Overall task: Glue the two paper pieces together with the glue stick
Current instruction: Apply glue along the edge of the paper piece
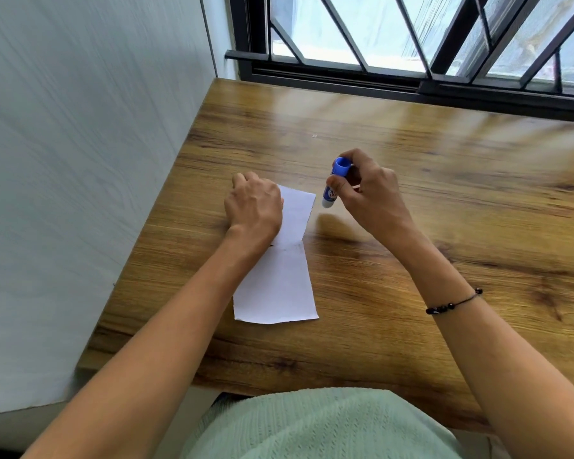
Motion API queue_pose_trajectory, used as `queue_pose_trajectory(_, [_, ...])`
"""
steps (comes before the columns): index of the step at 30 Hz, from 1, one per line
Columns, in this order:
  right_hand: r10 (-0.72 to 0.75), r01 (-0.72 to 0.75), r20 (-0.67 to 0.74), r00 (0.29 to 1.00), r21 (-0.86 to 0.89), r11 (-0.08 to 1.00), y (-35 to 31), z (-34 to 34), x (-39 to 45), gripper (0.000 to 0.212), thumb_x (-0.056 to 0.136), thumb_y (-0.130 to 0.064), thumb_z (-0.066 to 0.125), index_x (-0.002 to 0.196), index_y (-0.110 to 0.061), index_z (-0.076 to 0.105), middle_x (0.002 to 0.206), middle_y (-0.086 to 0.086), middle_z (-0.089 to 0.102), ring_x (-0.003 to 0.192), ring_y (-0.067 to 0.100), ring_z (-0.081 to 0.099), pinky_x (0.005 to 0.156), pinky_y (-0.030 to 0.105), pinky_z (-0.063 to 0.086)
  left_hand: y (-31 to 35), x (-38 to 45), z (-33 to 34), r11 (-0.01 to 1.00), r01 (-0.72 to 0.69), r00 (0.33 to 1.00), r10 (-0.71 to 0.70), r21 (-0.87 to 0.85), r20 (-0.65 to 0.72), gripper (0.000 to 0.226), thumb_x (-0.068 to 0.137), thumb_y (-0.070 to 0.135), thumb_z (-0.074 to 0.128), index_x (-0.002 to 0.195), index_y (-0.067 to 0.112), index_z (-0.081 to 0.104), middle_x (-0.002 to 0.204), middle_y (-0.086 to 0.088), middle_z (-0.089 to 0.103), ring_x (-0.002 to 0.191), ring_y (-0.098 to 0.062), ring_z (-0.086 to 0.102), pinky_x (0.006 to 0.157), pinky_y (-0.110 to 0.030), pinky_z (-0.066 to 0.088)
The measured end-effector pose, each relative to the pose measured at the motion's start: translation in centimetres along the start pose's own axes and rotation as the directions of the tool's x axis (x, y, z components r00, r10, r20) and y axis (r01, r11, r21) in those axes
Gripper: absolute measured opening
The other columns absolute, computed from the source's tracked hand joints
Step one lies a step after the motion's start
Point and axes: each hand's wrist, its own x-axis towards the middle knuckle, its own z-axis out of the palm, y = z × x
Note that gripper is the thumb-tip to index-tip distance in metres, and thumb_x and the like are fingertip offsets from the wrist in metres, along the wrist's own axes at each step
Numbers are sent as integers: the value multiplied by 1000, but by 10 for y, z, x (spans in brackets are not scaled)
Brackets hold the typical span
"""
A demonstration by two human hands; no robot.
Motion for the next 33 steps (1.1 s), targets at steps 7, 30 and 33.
queue_pose_trajectory(7, [-16,16,8,1000,8,1000,-1,8,1,25,87,-19,58,107,-5,53,81,2,58,79,27,61,77,42,52,-20,-14,-7,923,-356,930,365,-145,49,44,88,16,52,131,19,47,119,-12,49,112,-27,44,88,-35,42])
queue_pose_trajectory(30, [-20,21,34,999,-15,1000,-1,28,41,25,87,-19,57,107,-4,54,66,-7,49,67,19,48,66,26,37,-10,-15,1,934,-295,945,317,-202,85,51,82,42,60,121,12,49,113,-13,45,106,-26,42,88,-39,43])
queue_pose_trajectory(33, [-25,26,45,999,-30,999,-1,35,47,25,87,-18,56,108,-4,53,71,-1,52,68,19,47,66,25,35,-8,-14,1,938,-269,950,296,-220,101,52,82,41,60,123,13,46,117,-12,44,110,-25,41,87,-37,41])
